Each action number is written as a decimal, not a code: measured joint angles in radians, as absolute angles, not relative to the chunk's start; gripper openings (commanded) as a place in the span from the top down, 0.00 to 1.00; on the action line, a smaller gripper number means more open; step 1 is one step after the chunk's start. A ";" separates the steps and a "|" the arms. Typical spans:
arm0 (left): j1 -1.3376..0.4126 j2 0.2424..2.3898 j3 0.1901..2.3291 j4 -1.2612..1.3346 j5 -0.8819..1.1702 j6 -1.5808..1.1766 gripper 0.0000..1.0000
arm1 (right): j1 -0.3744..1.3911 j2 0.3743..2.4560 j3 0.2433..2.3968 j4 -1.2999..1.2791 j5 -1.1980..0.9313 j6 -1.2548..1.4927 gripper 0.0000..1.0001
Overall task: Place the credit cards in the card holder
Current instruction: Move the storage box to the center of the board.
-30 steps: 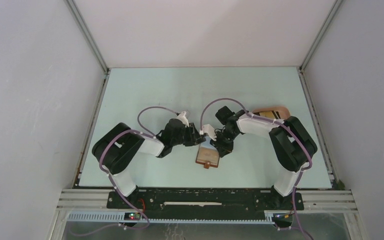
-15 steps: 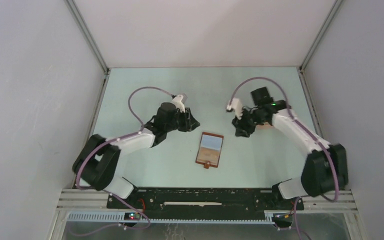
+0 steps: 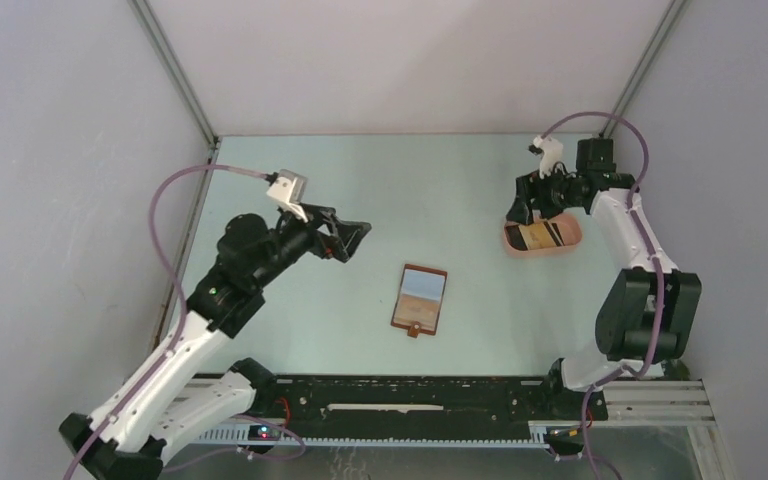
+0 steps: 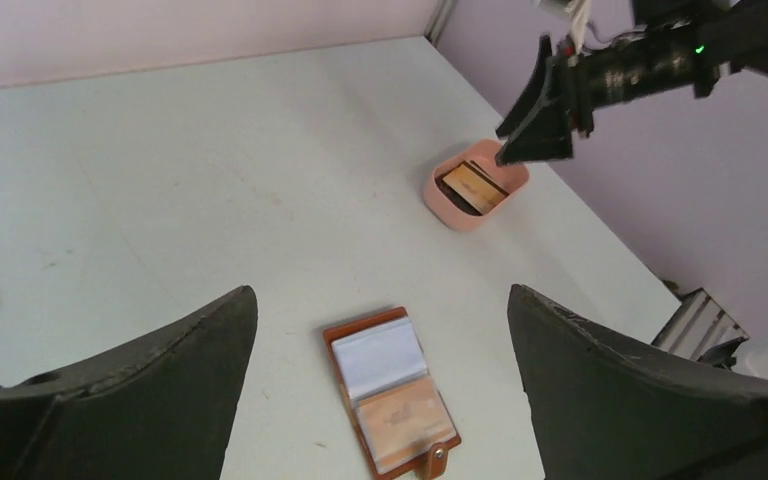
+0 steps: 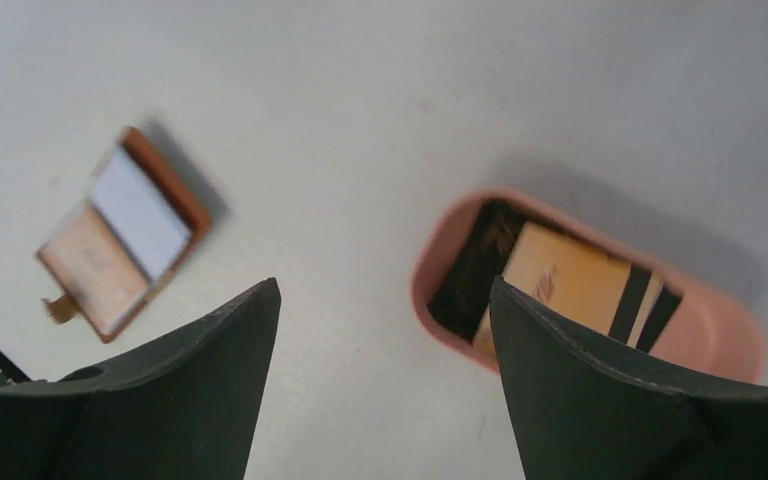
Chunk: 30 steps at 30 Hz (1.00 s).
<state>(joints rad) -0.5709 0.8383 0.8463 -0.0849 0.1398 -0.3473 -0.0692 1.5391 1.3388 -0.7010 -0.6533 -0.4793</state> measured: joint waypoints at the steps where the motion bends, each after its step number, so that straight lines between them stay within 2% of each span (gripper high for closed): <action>1: -0.570 0.810 0.859 -0.123 0.133 -0.337 0.00 | -0.083 1.556 1.314 -0.687 -0.624 -0.456 0.16; 8: -0.570 0.710 0.880 -0.317 0.054 -0.200 0.00 | -0.133 1.672 1.256 -0.638 -0.419 -0.344 0.19; 12: -0.561 0.714 0.809 -0.343 0.029 -0.147 0.01 | -0.187 1.759 1.299 -0.640 -0.399 -0.325 0.17; 20: -0.513 0.778 0.800 -0.391 0.045 -0.113 0.01 | -0.240 1.915 1.426 -0.673 -0.387 -0.330 0.16; 30: -0.387 0.803 0.799 -0.355 0.189 -0.133 0.02 | -0.253 1.979 1.452 -0.715 -0.390 -0.346 0.16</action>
